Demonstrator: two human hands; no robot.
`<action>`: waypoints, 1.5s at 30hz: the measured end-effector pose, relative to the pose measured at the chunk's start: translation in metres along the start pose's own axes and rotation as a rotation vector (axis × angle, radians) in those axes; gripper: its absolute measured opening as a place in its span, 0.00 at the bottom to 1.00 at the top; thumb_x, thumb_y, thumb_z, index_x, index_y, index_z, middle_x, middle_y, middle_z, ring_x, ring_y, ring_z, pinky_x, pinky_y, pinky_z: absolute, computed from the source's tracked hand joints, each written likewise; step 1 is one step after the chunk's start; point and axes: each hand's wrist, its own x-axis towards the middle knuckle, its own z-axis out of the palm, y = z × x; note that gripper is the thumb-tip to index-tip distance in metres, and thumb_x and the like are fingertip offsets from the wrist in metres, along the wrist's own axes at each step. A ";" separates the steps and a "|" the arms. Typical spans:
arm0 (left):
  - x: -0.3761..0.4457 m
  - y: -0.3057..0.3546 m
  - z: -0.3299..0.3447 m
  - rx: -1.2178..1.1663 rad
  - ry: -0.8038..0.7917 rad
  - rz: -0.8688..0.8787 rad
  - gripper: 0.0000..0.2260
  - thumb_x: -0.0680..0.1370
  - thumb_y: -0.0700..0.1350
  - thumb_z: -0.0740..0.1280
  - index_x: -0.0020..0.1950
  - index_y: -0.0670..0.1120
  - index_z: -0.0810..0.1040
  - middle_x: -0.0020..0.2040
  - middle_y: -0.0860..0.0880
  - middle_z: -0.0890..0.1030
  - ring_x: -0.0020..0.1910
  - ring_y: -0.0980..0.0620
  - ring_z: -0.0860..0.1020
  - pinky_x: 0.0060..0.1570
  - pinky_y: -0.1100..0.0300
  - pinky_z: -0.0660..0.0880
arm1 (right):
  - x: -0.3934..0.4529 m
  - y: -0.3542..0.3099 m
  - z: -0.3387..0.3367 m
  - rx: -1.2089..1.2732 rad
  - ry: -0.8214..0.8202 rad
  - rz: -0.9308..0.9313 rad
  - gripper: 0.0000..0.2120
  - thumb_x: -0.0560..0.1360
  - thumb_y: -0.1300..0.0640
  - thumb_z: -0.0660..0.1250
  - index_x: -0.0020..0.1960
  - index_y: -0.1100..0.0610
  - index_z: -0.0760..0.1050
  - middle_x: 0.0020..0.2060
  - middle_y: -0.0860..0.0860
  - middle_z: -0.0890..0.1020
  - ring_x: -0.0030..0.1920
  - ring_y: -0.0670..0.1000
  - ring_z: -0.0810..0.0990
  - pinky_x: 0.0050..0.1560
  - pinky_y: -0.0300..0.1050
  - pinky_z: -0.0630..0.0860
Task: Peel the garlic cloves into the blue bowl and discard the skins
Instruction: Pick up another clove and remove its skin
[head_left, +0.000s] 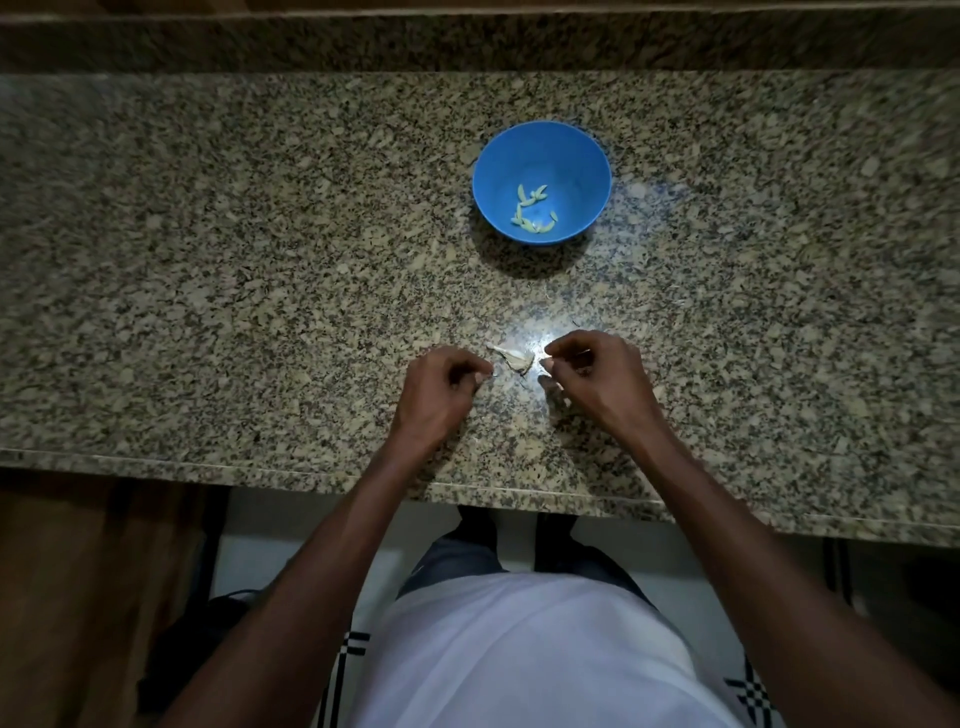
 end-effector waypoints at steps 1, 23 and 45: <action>0.000 -0.001 0.001 0.026 -0.003 0.012 0.07 0.79 0.35 0.72 0.53 0.45 0.87 0.53 0.50 0.86 0.47 0.66 0.80 0.49 0.74 0.78 | 0.002 -0.002 0.002 -0.038 -0.004 -0.036 0.11 0.79 0.57 0.73 0.60 0.59 0.84 0.52 0.52 0.86 0.46 0.44 0.83 0.47 0.29 0.75; -0.013 -0.009 0.004 0.020 0.004 0.086 0.03 0.81 0.40 0.70 0.48 0.43 0.79 0.43 0.49 0.83 0.41 0.56 0.82 0.37 0.67 0.77 | 0.024 -0.023 0.026 -0.163 -0.036 -0.139 0.07 0.73 0.67 0.67 0.42 0.59 0.82 0.37 0.50 0.83 0.36 0.48 0.82 0.37 0.46 0.82; -0.016 -0.007 0.021 0.223 0.104 0.103 0.15 0.81 0.35 0.63 0.67 0.43 0.78 0.62 0.47 0.73 0.63 0.50 0.71 0.65 0.53 0.75 | -0.012 -0.010 0.035 -0.276 -0.242 -0.155 0.14 0.77 0.72 0.63 0.60 0.63 0.79 0.59 0.62 0.73 0.58 0.63 0.73 0.58 0.58 0.75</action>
